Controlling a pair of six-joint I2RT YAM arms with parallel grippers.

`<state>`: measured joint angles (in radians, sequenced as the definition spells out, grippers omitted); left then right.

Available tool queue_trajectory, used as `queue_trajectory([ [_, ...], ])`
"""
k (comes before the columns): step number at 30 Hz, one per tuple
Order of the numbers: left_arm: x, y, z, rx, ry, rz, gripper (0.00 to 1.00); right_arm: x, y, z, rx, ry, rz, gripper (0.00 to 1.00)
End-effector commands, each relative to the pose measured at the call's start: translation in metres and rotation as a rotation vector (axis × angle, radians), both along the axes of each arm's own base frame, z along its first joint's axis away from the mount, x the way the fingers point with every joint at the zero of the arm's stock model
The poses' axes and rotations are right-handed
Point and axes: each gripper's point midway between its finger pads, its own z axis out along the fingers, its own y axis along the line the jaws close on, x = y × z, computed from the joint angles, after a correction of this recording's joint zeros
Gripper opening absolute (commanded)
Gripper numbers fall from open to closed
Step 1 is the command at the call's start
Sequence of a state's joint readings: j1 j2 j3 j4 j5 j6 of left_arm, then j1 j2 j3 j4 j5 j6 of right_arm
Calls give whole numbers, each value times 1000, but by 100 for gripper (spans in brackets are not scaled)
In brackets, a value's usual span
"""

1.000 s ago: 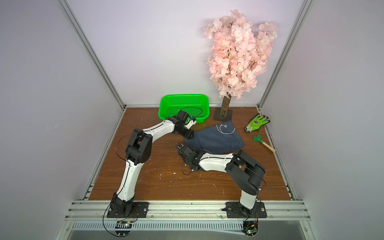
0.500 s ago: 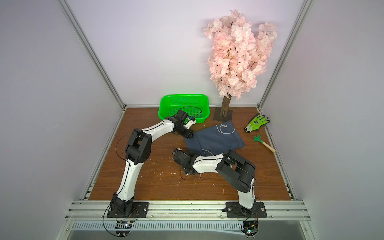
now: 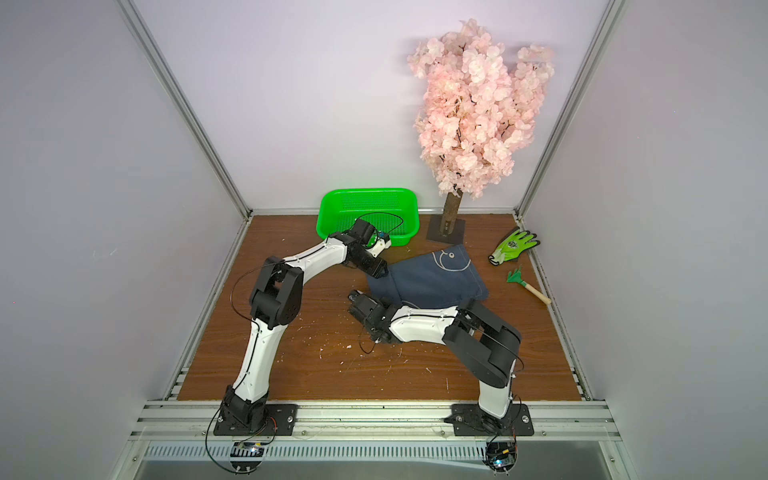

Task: Roll up the pillowcase
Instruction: Roll the pillowcase at the center of the board.

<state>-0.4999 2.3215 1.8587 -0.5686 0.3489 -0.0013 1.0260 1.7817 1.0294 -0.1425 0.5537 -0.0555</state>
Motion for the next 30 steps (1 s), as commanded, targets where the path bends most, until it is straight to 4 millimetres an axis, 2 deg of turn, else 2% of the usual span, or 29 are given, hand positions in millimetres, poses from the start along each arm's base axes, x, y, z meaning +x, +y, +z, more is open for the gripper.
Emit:
queue_trajectory([
  [1,10,16,32,23,-47,35,61,-13,20,25,271,100,-12,2],
  [5,24,22,71,13,-139,54,64,-18,22,38,490,176,-34,1],
  [8,31,28,97,2,-197,69,66,-18,16,46,660,230,-62,1],
  [13,36,35,124,-4,-262,70,67,-17,1,53,876,287,-87,1],
  [21,32,38,128,-5,-263,69,67,-9,-27,57,1124,367,-129,2],
  [30,15,40,121,-14,-219,57,67,-3,-65,45,1315,430,-221,7],
])
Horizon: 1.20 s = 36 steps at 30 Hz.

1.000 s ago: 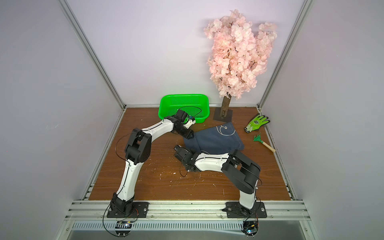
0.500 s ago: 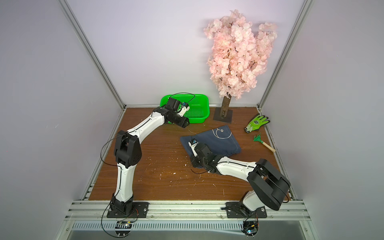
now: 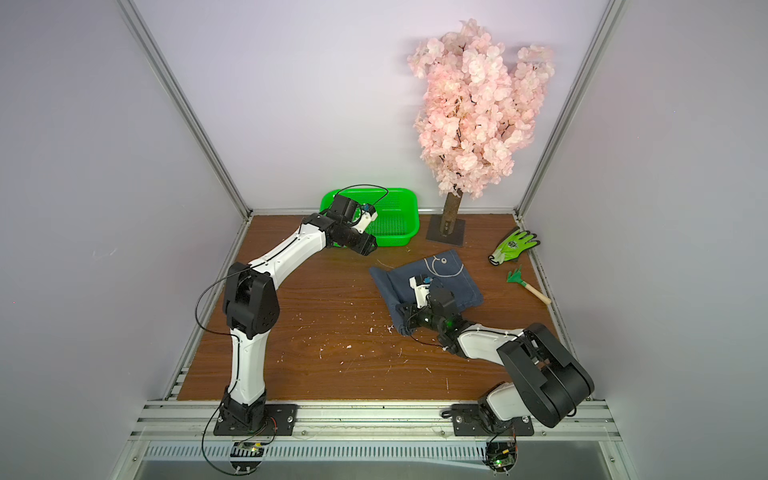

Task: Roll up the pillowcase
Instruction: Roll the pillowcase at the center of the board.

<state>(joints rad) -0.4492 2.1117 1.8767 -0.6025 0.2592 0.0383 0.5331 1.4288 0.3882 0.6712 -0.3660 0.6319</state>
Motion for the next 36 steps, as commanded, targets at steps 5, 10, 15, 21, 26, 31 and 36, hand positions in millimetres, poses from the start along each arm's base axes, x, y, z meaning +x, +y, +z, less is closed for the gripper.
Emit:
queue_trajectory([
  [5,-33,17,12,-23,-2,21,67,12,-19,16,154,-1,-45,14],
  [10,-55,19,7,-83,16,34,67,19,-29,8,121,-2,-61,20],
  [15,-74,4,-14,-160,51,17,67,27,-40,0,48,-8,-74,21],
  [21,-72,-34,-31,-208,60,-27,66,32,-51,-7,-2,-10,-88,25],
  [26,-61,-50,-42,-235,66,-31,66,37,-56,-12,-58,-16,-90,27],
  [31,-51,-60,-55,-236,70,-28,66,45,-63,-18,-123,-26,-105,27],
  [36,-37,-67,-53,-239,48,-20,66,52,-65,-22,-164,-27,-107,27],
])
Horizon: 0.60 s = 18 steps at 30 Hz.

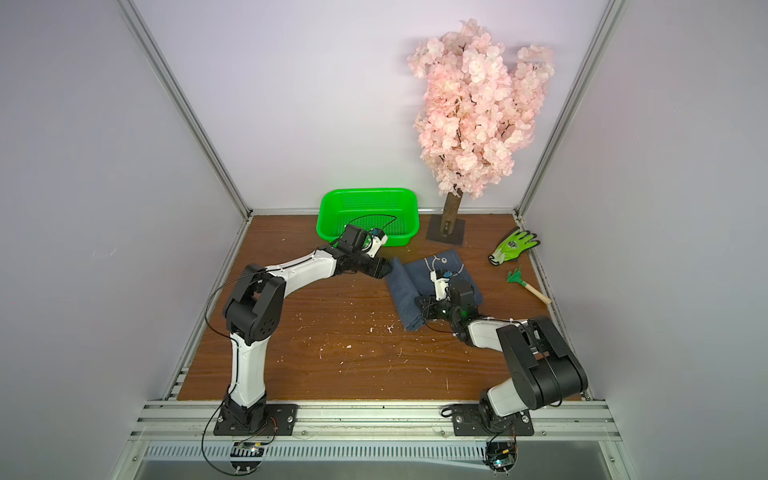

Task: Roll up the pillowcase
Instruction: Roll the pillowcase at the center of the board.

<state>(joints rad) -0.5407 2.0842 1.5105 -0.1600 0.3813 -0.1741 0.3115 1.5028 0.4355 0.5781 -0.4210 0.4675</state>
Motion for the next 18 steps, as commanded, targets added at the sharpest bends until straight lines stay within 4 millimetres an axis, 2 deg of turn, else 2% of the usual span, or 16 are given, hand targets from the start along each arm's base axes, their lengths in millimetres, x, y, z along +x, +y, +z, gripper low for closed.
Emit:
queue_trajectory([
  [1,6,-10,5,-17,-19,1,66,13,-5,1,-55,-33,-11,27],
  [14,23,-15,-25,56,0,-20,65,31,-9,-10,-89,-19,-40,27],
  [18,28,-16,-35,80,3,-26,65,37,-12,-6,-74,-27,-62,27],
])
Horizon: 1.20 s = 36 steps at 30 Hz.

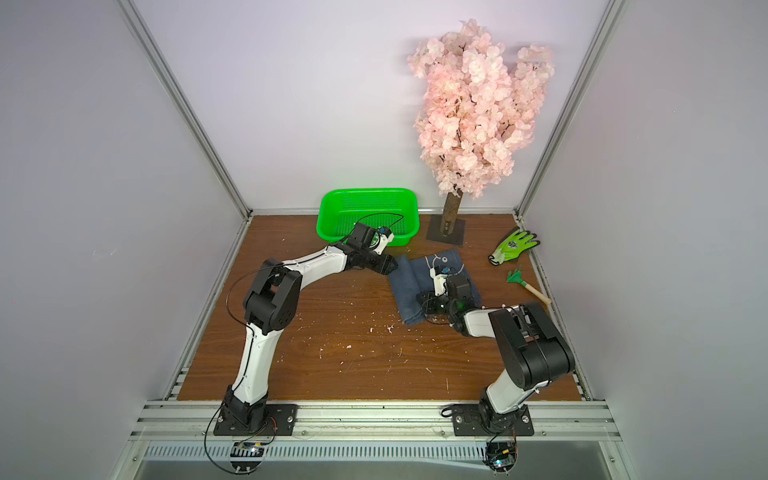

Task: Roll up the pillowcase
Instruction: Roll the pillowcase at the center of the board.

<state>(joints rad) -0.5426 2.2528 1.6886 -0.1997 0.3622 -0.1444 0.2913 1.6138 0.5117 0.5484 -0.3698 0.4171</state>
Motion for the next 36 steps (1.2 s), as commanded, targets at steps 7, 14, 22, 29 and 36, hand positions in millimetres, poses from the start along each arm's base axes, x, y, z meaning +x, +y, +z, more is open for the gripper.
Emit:
queue_trajectory([
  [7,0,-5,-25,62,45,-43,62,22,4,38,23,-124,3,22],
  [14,-7,4,-48,139,77,-63,61,25,-1,26,-68,-106,18,22],
  [22,-15,19,-72,251,113,-70,58,20,-6,42,-159,-141,46,26],
  [29,-18,22,-83,279,138,-77,56,-13,16,72,-308,-215,152,27],
  [36,-17,20,-83,277,148,-88,56,-37,36,39,-397,-141,263,23],
])
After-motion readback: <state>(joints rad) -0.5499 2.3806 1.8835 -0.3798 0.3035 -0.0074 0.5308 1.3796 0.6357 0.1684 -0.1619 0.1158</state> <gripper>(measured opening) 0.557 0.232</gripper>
